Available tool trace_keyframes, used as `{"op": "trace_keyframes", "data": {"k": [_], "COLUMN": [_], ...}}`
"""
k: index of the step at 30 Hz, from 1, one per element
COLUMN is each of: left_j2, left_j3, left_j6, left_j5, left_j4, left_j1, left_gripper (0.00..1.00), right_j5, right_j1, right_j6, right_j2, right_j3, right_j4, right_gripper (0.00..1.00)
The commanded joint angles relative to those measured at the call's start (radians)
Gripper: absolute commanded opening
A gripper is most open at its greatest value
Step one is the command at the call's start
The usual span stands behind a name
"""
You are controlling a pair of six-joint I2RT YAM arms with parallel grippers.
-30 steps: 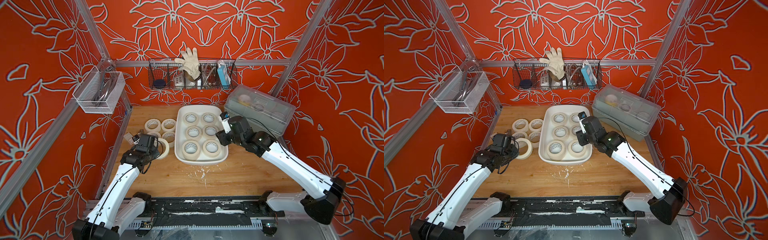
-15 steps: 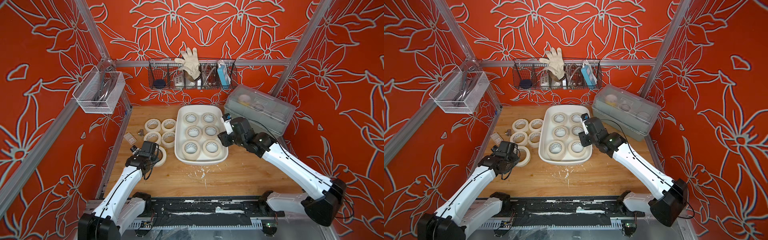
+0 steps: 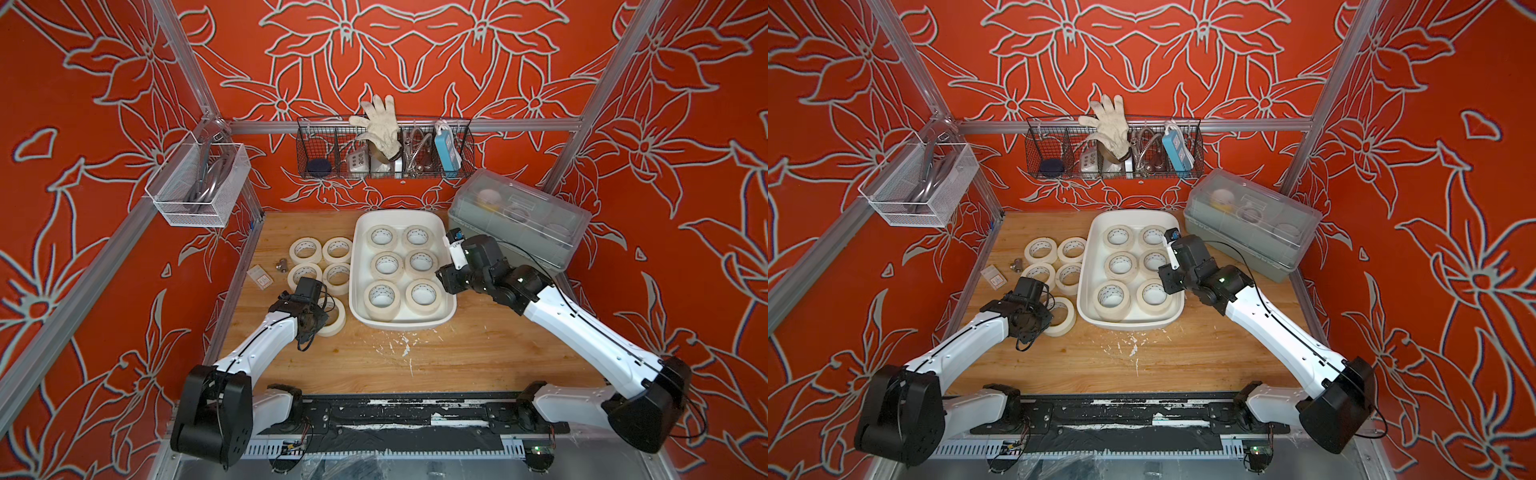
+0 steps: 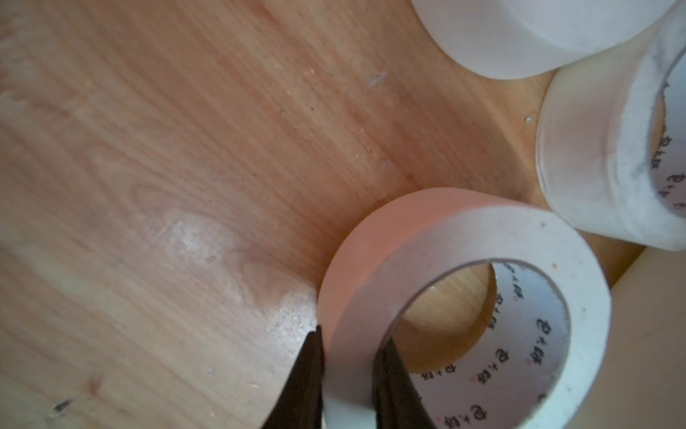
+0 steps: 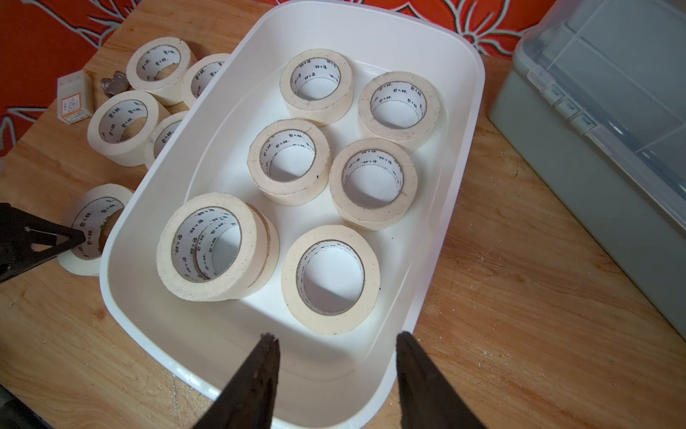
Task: Take out the art tape in the storage box
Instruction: Place the art tape at the center of the board.
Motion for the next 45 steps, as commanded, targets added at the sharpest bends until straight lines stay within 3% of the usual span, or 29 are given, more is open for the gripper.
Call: {"op": "trace_keyframes", "data": {"k": [1, 14, 26, 29, 34, 42, 45], "left_j2": [0.021, 0.125, 0.122, 0.105, 0.044, -0.076, -0.128], "left_j3": [0.010, 0.073, 0.080, 0.084, 0.084, 0.131, 0.149], "left_j6": [0.013, 0.018, 0.022, 0.027, 0.043, 0.167, 0.202], "left_j5": [0.015, 0.006, 0.010, 0.001, -0.020, 0.001, 0.017], "left_j4": [0.054, 0.074, 0.077, 0.063, 0.043, -0.027, -0.057], "left_j1": [-0.019, -0.076, -0.084, -0.084, -0.085, -0.084, -0.092], "left_gripper": [0.00, 0.00, 0.34, 0.39, 0.57, 0.66, 0.74], "right_j5": [-0.021, -0.035, -0.045, -0.045, -0.049, -0.060, -0.073], "right_j1": [-0.007, -0.022, -0.030, -0.031, -0.033, -0.036, -0.036], "right_j6": [0.017, 0.025, 0.032, 0.033, 0.034, 0.042, 0.056], "right_j2": [0.006, 0.011, 0.000, -0.004, -0.010, -0.008, -0.002], "right_j3": [-0.010, -0.016, -0.019, -0.021, -0.018, -0.014, -0.016], "right_j4": [0.011, 0.009, 0.004, 0.005, 0.005, 0.009, 0.018], "right_gripper": [0.54, 0.54, 0.54, 0.54, 0.54, 0.55, 0.58]}}
